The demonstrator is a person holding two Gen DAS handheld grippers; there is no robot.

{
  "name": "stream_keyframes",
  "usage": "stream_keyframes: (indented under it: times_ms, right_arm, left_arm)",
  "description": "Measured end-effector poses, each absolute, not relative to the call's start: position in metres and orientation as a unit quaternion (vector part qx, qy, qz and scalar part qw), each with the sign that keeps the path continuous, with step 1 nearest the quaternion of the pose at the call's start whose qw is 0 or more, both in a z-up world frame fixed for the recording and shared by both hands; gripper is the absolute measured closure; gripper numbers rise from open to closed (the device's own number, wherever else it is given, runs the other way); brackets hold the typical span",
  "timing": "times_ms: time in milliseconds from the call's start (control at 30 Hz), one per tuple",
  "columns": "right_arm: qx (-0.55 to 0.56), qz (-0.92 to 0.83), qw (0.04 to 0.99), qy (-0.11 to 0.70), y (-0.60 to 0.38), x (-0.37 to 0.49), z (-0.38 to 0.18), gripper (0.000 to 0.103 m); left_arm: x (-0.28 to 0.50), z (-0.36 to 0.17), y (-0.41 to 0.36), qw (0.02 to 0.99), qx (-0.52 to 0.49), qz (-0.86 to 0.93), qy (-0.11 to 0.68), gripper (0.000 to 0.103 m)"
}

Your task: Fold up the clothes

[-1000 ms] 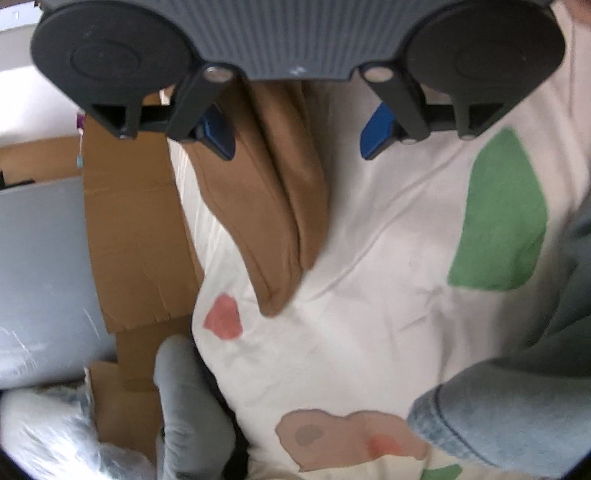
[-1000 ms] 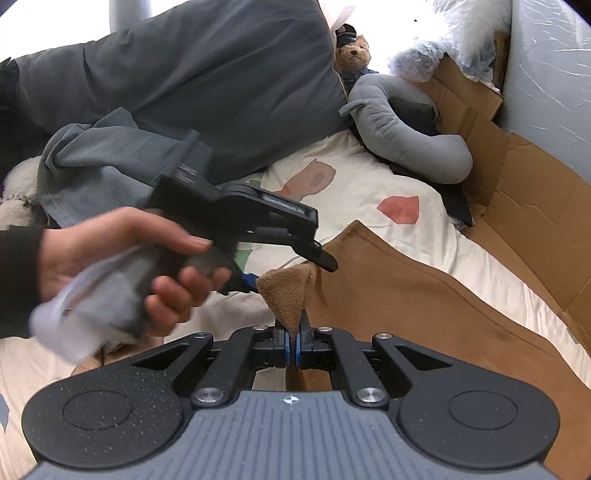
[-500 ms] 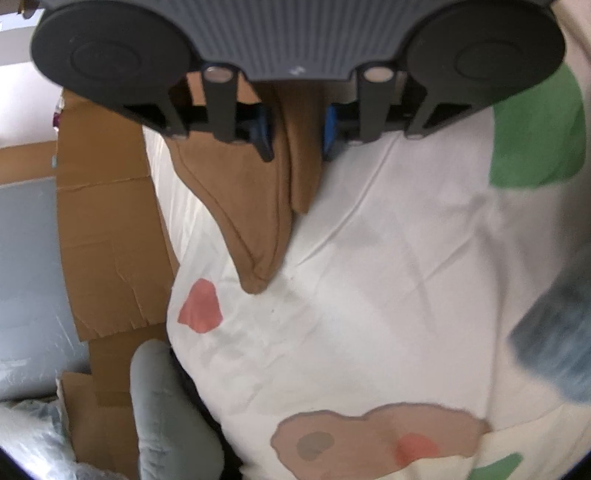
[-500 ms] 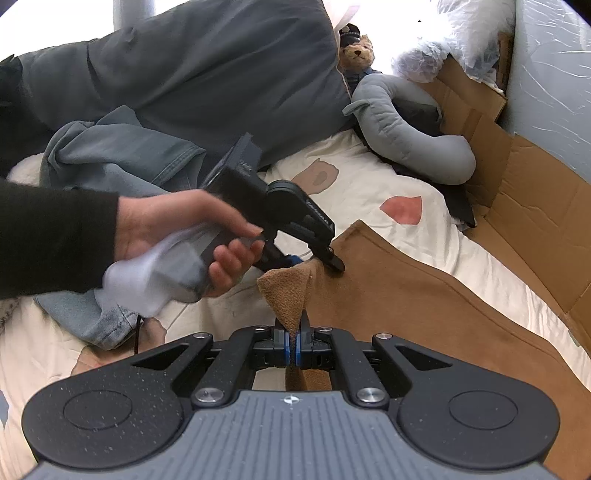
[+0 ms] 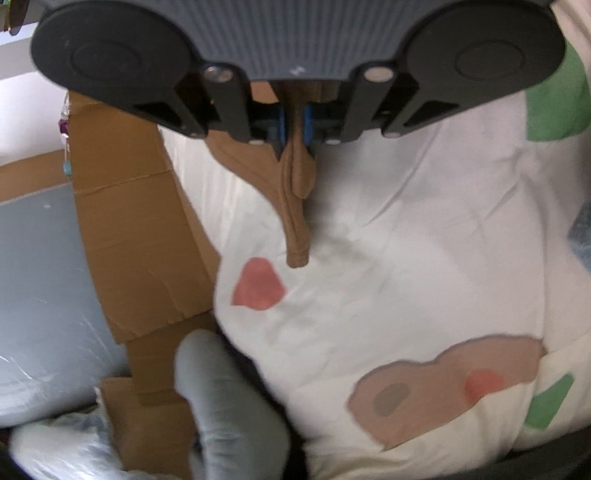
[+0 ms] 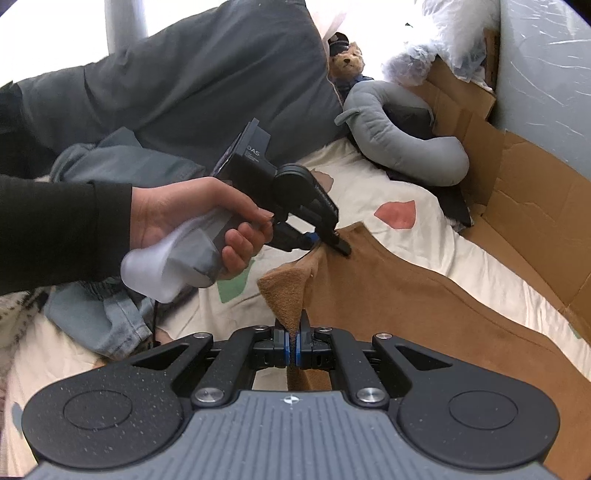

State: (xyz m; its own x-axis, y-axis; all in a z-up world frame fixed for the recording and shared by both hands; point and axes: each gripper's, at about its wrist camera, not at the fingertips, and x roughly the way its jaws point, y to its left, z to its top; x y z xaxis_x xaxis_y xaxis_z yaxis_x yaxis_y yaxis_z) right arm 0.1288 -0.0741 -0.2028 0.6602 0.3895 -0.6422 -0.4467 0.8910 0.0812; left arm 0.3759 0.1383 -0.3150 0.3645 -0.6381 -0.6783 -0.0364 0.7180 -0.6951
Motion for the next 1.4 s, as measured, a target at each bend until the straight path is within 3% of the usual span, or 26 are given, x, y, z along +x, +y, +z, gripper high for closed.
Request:
stream_keyframes:
  times_ms: [900,1400]
  right_arm:
    - [0.146,0.196,0.906,0.344,-0.211,0.090,-0.186,0.102]
    - [0.203,0.165,0.904,0.339,-0.274,0.065,-0.199,0.102]
  left_arm:
    - [0.352,-0.230,0.005,0.789,-0.276,-0.250,0.488,0.095]
    - [0.335,-0.215,-0.077,0.792,-0.233,-0.267,0.498,0.095]
